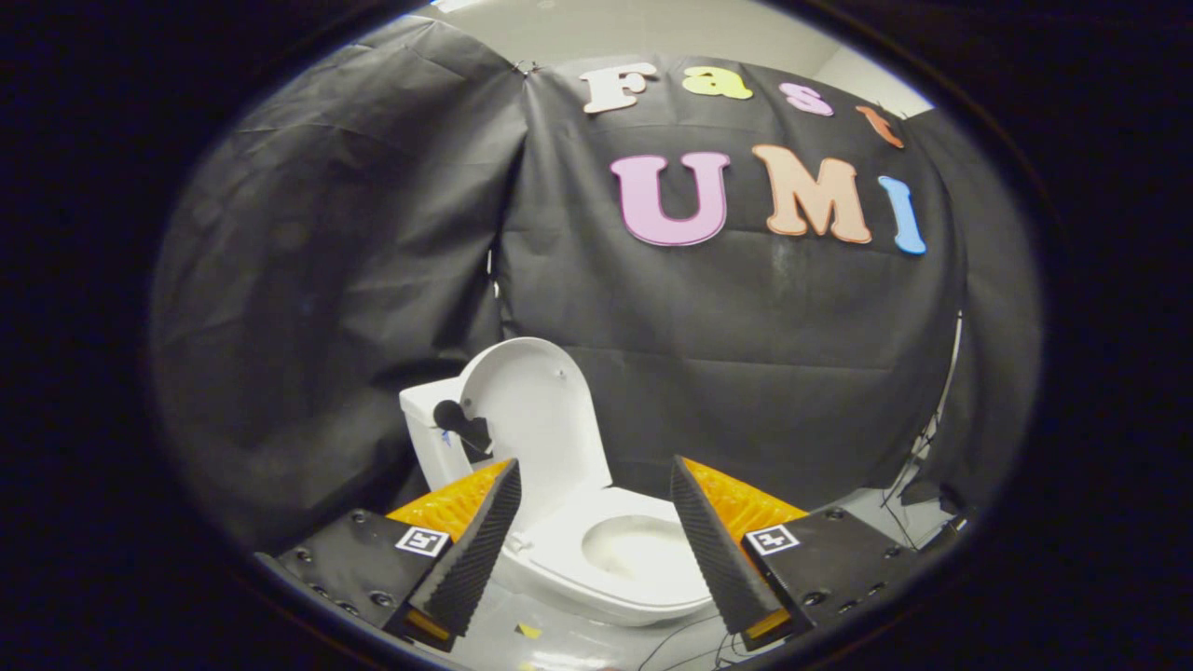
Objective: Open the toilet lid.
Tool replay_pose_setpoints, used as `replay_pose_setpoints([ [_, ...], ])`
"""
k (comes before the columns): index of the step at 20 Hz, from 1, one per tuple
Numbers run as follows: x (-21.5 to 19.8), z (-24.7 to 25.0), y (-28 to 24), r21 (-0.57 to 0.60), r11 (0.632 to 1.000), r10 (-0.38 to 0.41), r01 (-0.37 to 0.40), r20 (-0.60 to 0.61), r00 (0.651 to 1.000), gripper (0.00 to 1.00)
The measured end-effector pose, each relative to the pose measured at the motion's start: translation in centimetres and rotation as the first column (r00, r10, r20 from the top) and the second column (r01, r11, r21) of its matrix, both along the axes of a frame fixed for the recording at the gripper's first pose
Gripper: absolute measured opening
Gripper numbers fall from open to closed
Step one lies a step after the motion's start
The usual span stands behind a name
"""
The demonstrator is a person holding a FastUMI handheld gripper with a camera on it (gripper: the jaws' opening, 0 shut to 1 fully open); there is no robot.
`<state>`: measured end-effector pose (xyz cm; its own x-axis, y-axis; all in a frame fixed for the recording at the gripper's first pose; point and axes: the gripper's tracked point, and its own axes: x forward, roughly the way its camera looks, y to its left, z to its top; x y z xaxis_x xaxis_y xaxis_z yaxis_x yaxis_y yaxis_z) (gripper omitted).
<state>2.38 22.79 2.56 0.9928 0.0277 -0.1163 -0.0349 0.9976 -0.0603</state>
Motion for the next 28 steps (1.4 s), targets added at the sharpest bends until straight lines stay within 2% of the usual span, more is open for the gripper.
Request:
replay_pose_setpoints([
  [2,0.0,0.1,0.1,0.034,0.999,-0.008,0.007,0.026,1.000,0.98],
  [15,-0.5,-1.8,-2.4,0.072,0.995,-0.073,0.073,0.007,0.997,0.97],
  [26,-0.7,-2.4,-2.4,0.055,0.996,-0.074,0.075,-0.010,0.997,0.97],
  [28,-0.9,-2.1,-2.3,0.020,0.997,-0.071,0.071,0.002,0.997,0.96],
])
